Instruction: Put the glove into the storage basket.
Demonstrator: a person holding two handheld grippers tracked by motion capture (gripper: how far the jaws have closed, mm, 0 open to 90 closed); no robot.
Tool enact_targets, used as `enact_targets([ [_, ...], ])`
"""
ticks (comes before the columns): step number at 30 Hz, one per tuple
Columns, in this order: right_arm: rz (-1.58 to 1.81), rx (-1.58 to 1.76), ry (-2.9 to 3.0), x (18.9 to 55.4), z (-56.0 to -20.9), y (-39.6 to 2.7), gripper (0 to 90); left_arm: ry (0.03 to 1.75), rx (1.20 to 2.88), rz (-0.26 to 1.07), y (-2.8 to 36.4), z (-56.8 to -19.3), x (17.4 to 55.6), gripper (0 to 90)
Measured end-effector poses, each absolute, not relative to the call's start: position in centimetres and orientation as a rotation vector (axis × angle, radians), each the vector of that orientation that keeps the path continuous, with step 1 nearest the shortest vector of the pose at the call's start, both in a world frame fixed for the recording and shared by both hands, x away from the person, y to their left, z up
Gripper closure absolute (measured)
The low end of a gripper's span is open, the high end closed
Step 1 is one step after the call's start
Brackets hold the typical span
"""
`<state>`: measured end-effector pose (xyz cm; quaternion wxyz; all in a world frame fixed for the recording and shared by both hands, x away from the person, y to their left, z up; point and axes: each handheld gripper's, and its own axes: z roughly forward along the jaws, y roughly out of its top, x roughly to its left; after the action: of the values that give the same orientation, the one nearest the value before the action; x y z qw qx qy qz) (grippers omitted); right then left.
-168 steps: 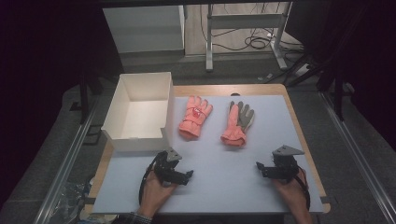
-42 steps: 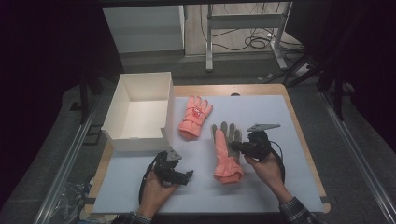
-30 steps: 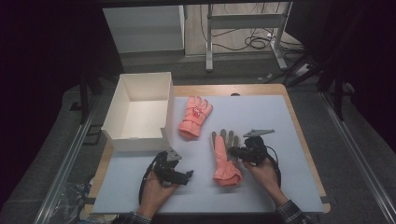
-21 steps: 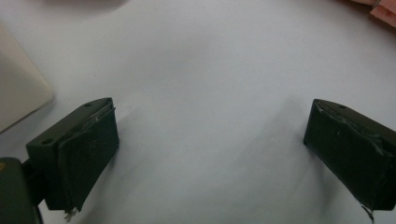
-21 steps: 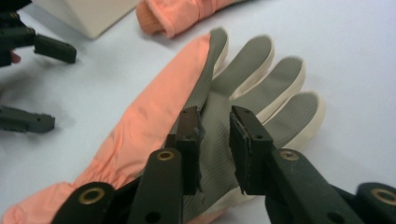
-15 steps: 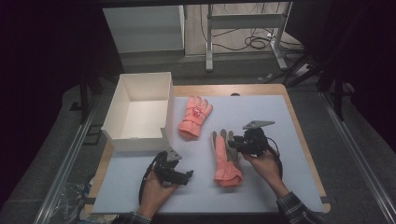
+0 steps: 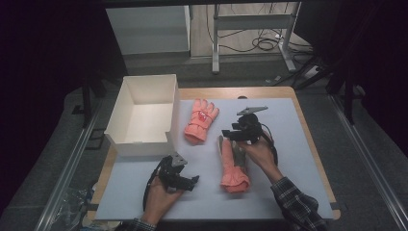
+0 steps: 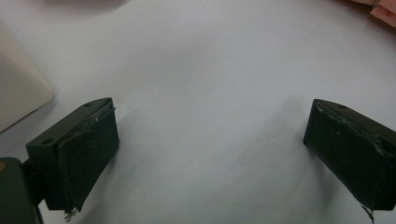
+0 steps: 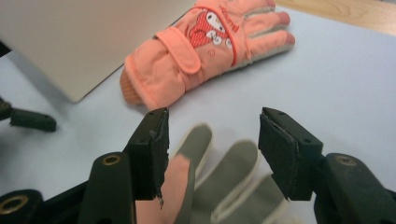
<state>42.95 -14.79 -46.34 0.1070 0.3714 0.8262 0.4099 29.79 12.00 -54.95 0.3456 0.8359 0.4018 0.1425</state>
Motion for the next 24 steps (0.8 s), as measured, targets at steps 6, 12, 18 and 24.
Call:
enact_targets([
  [6, 1.188, 1.070, 2.453, 44.7, -46.0, -12.7, 41.8, 1.043, 2.168, 0.370, 12.0, -55.0, 29.8, 3.1],
  [12, 1.178, 1.072, 2.476, 46.0, -46.0, -10.9, 40.6, 1.044, 2.169, 0.370, 12.0, -55.0, 29.8, 3.1],
  [18, 1.160, 1.079, 2.496, 47.9, -46.3, -9.1, 40.7, 1.044, 2.169, 0.369, 12.0, -55.0, 29.8, 3.1],
  [24, 1.122, 1.066, 2.504, 49.7, -46.9, -7.4, 44.4, 1.044, 2.169, 0.368, 12.0, -55.0, 29.8, 3.1],
])
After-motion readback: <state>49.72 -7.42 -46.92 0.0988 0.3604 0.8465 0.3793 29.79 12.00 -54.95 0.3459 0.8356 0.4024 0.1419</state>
